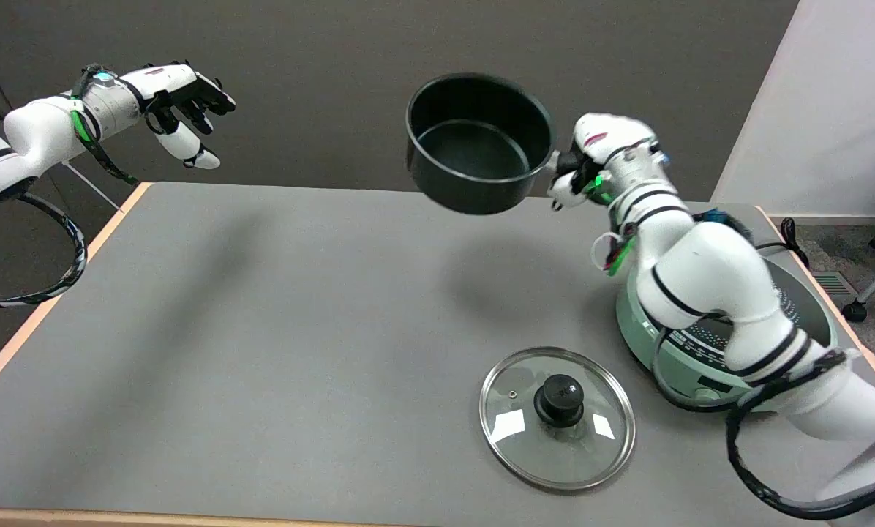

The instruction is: Place the pot onto the induction cooker.

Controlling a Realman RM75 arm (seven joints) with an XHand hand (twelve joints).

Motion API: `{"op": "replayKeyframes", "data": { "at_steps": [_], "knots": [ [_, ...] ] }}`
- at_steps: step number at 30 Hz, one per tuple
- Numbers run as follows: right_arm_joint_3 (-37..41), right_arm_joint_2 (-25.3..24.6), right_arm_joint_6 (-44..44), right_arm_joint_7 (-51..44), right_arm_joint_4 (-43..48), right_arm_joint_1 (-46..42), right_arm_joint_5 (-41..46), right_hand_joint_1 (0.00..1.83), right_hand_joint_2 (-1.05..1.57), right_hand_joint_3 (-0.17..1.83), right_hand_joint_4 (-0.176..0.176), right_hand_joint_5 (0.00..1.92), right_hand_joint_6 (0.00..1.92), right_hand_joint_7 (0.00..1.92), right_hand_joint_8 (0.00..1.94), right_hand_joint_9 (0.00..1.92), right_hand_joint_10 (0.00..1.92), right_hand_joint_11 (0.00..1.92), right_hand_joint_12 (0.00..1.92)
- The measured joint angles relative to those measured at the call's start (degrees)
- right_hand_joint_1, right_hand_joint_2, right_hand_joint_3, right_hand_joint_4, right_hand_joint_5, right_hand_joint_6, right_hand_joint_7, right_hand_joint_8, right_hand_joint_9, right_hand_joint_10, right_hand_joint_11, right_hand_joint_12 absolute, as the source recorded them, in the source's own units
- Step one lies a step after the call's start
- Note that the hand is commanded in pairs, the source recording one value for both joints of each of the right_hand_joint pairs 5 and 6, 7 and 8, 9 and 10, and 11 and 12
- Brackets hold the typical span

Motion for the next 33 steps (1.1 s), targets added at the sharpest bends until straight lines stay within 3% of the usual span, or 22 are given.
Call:
{"op": "replayKeyframes", "data": {
  "at_steps": [8,19,33],
  "knots": [
    [6.4,2.7,-4.2,1.4,2.9,-5.5,-8.2,0.90,1.49,0.62,-0.057,1.92,1.92,1.92,1.92,1.92,1.92,1.92,1.92],
    [19.4,5.9,-6.9,10.5,4.8,-17.2,-15.5,0.90,1.49,0.61,-0.055,1.92,1.92,1.92,1.92,1.92,1.92,1.92,1.92],
    [44.3,6.9,-7.6,21.1,5.6,-35.7,-19.6,0.91,1.46,0.63,-0.055,1.92,1.92,1.92,1.92,1.92,1.92,1.92,1.92]
  ]
}}
